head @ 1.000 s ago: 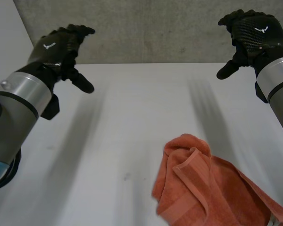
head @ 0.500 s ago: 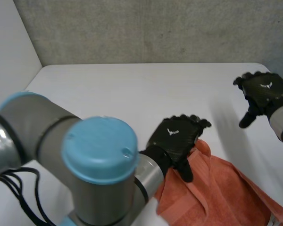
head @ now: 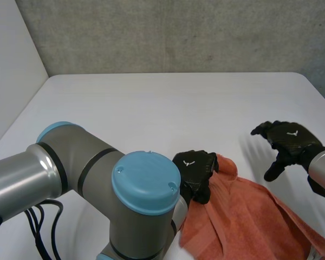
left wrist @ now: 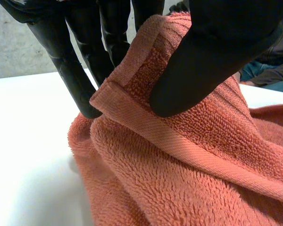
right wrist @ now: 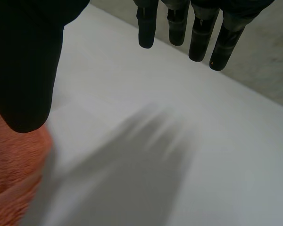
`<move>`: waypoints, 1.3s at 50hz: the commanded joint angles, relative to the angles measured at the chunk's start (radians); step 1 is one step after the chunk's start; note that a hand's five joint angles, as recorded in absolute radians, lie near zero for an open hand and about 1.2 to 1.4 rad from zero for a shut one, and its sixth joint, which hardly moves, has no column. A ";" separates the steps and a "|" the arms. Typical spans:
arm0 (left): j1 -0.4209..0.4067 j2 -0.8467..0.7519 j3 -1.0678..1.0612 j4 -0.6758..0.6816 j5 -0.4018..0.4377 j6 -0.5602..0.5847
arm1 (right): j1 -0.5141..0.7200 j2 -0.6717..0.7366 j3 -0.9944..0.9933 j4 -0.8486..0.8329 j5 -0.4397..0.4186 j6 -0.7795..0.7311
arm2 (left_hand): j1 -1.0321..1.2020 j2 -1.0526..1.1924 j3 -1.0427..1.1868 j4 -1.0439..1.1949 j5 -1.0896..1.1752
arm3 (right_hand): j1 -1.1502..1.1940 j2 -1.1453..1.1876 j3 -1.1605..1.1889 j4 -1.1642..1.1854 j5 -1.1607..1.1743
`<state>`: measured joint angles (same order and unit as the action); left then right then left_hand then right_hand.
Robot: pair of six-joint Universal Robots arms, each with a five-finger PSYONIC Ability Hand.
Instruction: Fold the laundry
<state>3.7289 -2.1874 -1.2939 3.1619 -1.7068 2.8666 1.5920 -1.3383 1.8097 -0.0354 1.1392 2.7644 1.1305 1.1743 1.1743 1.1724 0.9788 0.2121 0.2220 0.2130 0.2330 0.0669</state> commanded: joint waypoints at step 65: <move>0.572 0.268 -0.435 0.446 0.098 0.269 | 0.332 0.216 -0.168 -0.074 0.137 0.026 | 0.266 0.222 0.222 0.224 0.243 | 0.137 0.128 0.136 0.116 0.108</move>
<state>4.2941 -1.9013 -1.6686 3.6099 -1.6090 3.1356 1.9168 -1.1723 1.6280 -0.2491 1.2466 2.8869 1.1758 1.2174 1.2150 1.2172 1.0308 0.4672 0.5367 0.5436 0.5600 0.3873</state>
